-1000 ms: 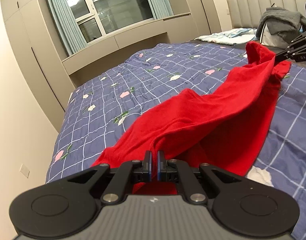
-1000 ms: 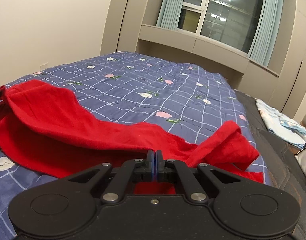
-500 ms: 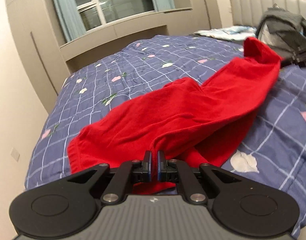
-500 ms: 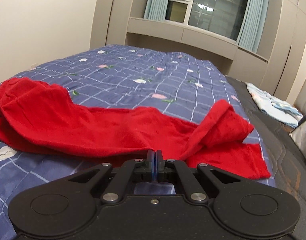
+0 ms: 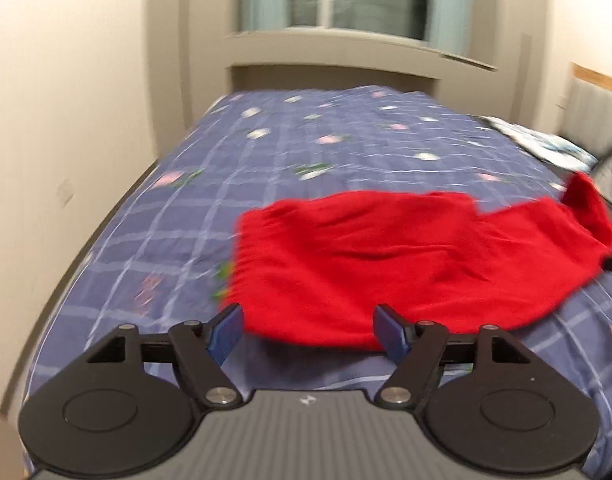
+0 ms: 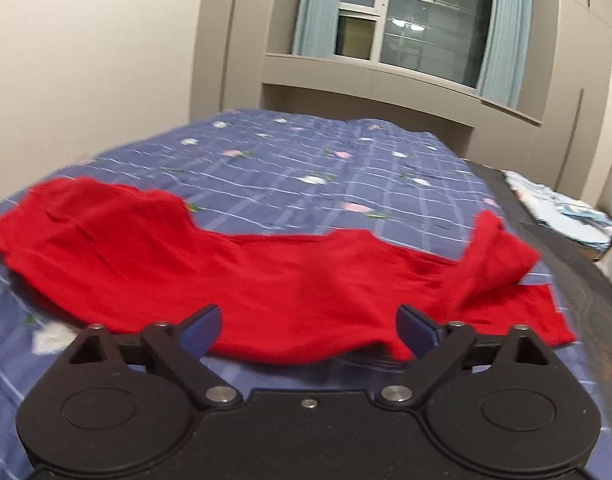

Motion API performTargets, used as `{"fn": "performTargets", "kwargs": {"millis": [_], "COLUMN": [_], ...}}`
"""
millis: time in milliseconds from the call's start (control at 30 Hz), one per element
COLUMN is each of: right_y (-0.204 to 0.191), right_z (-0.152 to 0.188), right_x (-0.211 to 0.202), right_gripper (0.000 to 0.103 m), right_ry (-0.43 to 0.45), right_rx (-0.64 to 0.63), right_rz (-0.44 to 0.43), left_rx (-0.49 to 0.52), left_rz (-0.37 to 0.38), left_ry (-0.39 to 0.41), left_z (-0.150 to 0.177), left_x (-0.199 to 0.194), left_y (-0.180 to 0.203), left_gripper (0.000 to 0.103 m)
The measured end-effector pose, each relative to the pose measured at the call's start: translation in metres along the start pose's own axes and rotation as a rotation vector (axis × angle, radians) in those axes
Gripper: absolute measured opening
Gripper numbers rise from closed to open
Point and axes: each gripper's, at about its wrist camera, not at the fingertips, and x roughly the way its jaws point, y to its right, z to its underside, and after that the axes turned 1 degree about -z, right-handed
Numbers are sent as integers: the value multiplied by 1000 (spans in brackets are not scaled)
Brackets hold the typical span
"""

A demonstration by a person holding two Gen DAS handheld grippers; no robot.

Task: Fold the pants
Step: 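Lay the pants down and open both grippers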

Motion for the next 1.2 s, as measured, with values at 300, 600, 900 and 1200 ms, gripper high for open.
{"fn": "performTargets", "kwargs": {"millis": [300, 600, 900, 1200], "right_y": [-57, -85, -83, -85], "right_z": [-11, -16, -13, -12], "right_x": [13, 18, 19, 17], "right_gripper": [102, 102, 102, 102], "right_ry": [34, 18, 4, 7], "right_rx": [53, 33, 42, 46], "right_rz": [-138, -210, -210, -223], "left_rx": [-164, -248, -142, -137], "left_rz": [34, 102, -74, -157], "left_ry": [-101, -227, -105, -88], "left_z": [-17, -19, -44, -40], "left_x": [56, 94, 47, 13], "left_y": [-62, -71, -40, -55], "left_gripper": [72, 30, 22, 22]}}
